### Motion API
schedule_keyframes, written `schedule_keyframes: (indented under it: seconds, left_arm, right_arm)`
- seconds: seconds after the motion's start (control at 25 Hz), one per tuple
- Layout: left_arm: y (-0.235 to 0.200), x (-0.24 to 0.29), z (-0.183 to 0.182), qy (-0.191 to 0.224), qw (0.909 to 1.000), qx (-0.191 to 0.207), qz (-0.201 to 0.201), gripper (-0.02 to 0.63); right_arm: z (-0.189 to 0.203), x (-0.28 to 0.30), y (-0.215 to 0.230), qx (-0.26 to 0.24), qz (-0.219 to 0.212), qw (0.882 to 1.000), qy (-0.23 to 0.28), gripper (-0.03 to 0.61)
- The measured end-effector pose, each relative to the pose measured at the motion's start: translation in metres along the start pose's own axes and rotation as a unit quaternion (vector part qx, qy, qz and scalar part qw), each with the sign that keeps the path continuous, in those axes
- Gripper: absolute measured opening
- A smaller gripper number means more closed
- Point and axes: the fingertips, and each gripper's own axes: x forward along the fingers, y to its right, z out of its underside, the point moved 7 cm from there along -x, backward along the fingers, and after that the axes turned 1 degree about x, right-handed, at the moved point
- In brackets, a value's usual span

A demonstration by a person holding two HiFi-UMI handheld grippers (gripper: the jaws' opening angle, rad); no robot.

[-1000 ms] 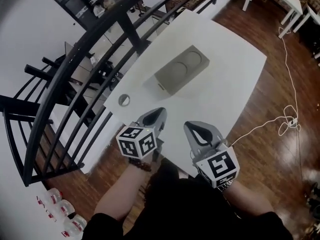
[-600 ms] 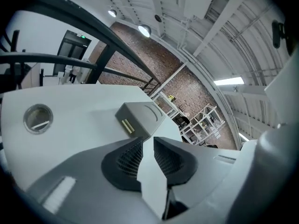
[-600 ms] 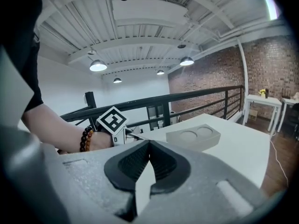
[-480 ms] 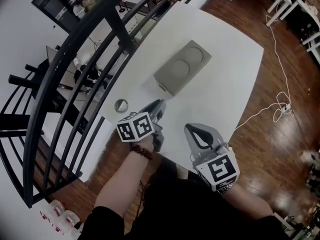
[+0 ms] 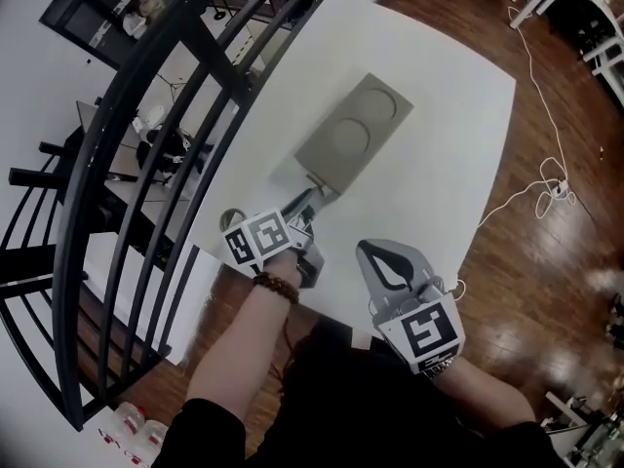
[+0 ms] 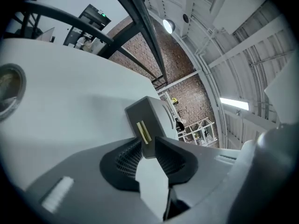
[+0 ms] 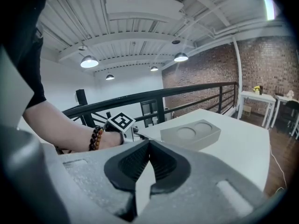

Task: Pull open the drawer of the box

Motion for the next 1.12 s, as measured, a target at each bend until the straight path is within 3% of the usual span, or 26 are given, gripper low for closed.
schedule_keyframes:
  seconds: [0.32,0.56,1.12]
  left_arm:
    - [-0.019,0.012,-0.002,-0.013,0.9959,-0.077,0.046,0.11]
    - [-0.023,0.004,0.001,-0.02,0.9929,-0.089,0.076,0.06]
    - [-0.024,-0.002,0.002,-0.018,0.9943,-0.095,0.046,0.055]
  right_arm:
    - [-0.001,0.004,0.003,0.001,0.018,1.0,-0.008,-0.008]
    - [0.005,0.004,-0.006,0.006,0.027,1.0,-0.012,-0.008]
    - [-0.002,-0.004,0.006,-0.001,0.021,1.0,-0.007,-0.008]
